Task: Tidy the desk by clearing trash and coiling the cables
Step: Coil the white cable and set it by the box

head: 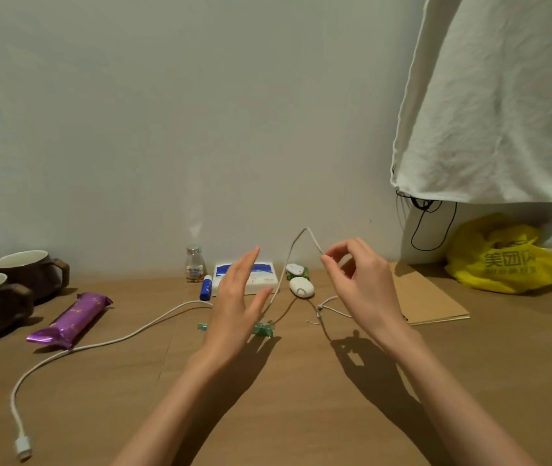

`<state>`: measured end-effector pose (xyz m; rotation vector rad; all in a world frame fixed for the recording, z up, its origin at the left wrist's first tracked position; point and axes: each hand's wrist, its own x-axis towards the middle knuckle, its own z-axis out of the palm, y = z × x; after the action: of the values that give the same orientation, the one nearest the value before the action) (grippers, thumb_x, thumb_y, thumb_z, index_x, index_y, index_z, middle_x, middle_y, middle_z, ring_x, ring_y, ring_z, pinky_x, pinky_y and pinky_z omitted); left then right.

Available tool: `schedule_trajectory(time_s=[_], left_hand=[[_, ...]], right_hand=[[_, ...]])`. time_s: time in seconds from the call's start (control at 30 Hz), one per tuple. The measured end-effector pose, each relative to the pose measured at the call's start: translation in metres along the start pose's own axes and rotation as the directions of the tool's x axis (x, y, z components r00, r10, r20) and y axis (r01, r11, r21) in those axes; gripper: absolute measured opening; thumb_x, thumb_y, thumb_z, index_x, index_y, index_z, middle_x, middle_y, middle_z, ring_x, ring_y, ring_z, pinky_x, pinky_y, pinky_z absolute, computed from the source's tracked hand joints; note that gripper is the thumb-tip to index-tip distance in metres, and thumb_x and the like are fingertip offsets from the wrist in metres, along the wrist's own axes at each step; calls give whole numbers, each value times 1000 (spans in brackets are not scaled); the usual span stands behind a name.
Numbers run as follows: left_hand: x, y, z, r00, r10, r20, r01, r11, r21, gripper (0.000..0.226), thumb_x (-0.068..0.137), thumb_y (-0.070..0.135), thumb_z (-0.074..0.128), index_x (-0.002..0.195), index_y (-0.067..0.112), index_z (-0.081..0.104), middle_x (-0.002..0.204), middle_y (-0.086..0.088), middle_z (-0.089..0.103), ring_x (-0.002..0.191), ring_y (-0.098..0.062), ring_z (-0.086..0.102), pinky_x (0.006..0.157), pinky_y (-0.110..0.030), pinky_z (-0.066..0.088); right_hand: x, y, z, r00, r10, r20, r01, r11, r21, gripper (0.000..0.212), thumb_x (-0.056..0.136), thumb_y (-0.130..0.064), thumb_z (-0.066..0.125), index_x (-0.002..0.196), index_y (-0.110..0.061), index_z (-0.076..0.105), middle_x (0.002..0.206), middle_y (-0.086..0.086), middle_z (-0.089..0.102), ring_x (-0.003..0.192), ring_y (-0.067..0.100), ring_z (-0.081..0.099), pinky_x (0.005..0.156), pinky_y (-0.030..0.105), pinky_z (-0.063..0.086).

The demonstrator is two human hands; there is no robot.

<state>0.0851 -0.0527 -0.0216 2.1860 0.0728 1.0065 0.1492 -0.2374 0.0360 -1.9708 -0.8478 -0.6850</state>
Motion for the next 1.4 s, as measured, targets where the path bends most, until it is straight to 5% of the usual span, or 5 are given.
schedule_trajectory(time_s=[0.4, 0.57, 0.73, 1.07, 1.4], left_hand=[[47, 11, -72, 963, 86, -257, -92, 996, -14, 67, 90, 32, 55, 142, 48, 16, 148, 25, 19, 138, -7, 28, 108, -45, 38], [69, 12, -92, 983, 172, -64, -169, 984, 48, 50, 93, 36, 45, 137, 51, 25, 147, 13, 38, 138, -9, 31, 111, -36, 32], [70, 0, -94, 989, 118, -89, -116, 993, 20, 44, 96, 14, 45, 130, 43, 42, 99, 6, 57, 95, 1, 54, 81, -5, 42], [46, -16, -71, 982, -119, 149, 138, 983, -125, 27, 96, 24, 49, 116, 35, 62, 95, 4, 55, 90, -11, 54, 73, -27, 48], [26, -10, -70, 859, -150, 489, 266, 947, -178, 27, 98, 25, 45, 95, 23, 71, 58, 10, 49, 52, 1, 43, 54, -8, 36]], right_hand=[[47, -67, 40, 985, -15, 172, -72, 870, 488, 4, 92, -19, 59, 95, -18, 60, 86, -3, 64, 74, 7, 64, 71, 20, 55], [56, -78, 55, 965, -67, 255, -111, 774, 623, 4, 92, -16, 58, 94, -15, 61, 83, 0, 64, 74, 12, 66, 73, 24, 56], [54, -72, 61, 972, 37, 232, -197, 666, 720, 8, 93, -16, 56, 97, -12, 61, 80, 2, 64, 71, 11, 67, 71, 21, 55], [40, -40, 85, 896, 259, 360, -435, 364, 824, 12, 93, -17, 56, 99, -7, 59, 75, 1, 64, 68, 10, 66, 64, 19, 55], [25, -23, 96, 832, 371, 413, -512, 226, 829, 8, 95, -12, 54, 91, -8, 59, 74, 7, 63, 63, 8, 65, 63, 17, 55]])
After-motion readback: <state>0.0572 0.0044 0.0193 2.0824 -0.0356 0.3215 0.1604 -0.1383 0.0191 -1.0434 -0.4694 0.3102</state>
